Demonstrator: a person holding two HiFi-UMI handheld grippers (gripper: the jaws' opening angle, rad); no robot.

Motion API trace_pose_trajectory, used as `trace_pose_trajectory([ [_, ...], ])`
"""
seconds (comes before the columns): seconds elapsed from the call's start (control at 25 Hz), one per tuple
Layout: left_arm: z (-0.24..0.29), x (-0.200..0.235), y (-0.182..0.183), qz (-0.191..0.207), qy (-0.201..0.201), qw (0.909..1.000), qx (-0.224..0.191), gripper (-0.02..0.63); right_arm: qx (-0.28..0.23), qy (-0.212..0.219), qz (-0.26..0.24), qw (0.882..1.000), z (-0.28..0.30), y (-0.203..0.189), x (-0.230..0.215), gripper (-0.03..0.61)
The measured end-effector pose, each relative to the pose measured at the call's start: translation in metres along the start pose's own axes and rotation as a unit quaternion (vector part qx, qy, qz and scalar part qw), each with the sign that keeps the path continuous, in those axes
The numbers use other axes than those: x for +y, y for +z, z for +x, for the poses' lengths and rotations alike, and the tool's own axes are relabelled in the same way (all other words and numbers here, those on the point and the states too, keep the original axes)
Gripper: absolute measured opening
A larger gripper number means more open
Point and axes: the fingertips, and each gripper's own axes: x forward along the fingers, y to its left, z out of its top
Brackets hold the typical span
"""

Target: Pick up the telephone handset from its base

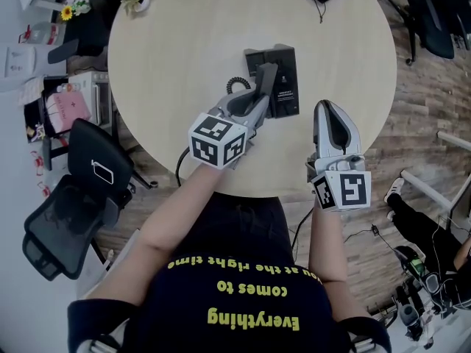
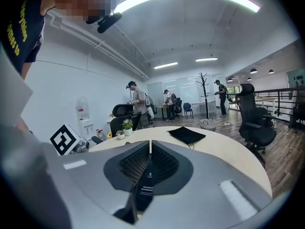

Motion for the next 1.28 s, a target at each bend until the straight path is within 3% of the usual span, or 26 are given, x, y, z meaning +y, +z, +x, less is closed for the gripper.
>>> trace_pose_trajectory([
  [0.56, -0.057, -0.003, 0.057, 0.048, 0.021, 0.9960, -0.072, 0.078, -0.033, -0.001, -0.026, 0.999, -0.014, 0.030, 0.015, 0.012],
  [1.28, -0.133, -0.018, 0.135, 0.140, 0.069, 0.9739, -0.165, 0.078, -0.092, 0.009, -0.058, 0.994, -0.031, 0.090, 0.029, 0.012],
])
